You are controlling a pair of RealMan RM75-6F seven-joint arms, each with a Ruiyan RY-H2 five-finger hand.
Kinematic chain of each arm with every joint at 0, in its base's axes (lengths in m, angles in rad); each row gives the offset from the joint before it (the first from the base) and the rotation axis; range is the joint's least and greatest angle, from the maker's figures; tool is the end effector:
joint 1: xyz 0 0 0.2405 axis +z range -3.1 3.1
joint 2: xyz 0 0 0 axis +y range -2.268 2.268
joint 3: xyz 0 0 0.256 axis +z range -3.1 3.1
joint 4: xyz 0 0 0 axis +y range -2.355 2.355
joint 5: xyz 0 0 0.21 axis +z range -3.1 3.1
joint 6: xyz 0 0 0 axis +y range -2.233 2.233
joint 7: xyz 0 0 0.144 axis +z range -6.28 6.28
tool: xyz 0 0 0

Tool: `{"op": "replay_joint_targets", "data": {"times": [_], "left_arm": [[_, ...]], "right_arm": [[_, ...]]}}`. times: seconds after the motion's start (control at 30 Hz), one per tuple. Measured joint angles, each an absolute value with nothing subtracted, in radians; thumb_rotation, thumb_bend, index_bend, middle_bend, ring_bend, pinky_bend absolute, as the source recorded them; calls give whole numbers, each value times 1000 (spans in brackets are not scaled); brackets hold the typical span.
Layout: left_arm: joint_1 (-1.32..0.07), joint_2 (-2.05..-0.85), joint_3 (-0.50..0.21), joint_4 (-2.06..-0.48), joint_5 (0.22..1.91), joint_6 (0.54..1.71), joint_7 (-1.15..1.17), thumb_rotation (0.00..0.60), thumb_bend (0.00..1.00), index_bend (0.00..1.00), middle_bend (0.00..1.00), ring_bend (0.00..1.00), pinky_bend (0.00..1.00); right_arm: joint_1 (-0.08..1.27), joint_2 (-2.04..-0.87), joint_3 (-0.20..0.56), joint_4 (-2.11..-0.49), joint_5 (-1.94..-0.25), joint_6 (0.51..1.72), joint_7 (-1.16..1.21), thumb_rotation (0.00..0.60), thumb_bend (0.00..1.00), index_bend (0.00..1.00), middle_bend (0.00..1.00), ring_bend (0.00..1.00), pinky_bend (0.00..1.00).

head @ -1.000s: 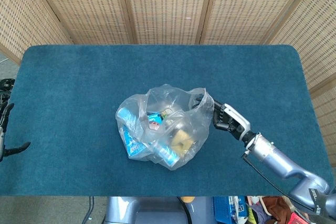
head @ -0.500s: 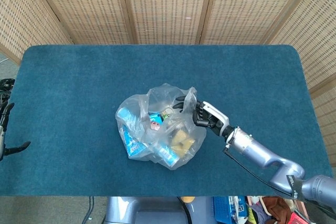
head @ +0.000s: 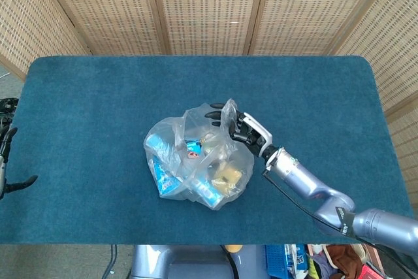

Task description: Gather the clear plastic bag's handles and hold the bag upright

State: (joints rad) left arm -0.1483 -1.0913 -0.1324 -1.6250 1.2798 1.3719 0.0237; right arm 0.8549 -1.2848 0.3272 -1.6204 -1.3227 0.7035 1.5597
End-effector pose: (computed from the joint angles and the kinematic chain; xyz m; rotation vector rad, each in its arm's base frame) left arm -0.3248 0.2161 0.1758 -1.2534 -0.9645 -0.8248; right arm -0.0742 -0.3725 0.0513 -0.9165 2.3755 -1.5005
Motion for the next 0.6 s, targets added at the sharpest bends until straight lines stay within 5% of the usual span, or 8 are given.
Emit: {"op": "replay_joint_targets", "data": {"times": [0.43,0.6], "left_arm": [[-151,-1092,-133,-1624,1277,1370,23,600,99,0,0,0,0],[-151,-1090,-133,-1624,1276,1366,16,600,101,0,0,0,0]], "right_arm": [[862,-1353,436,-1611,-1251,662,1674,600,997,121,235,118,125],[856,-1362,483,-1638,-1228,665,1691,600,887,101,225,116,126]]}}
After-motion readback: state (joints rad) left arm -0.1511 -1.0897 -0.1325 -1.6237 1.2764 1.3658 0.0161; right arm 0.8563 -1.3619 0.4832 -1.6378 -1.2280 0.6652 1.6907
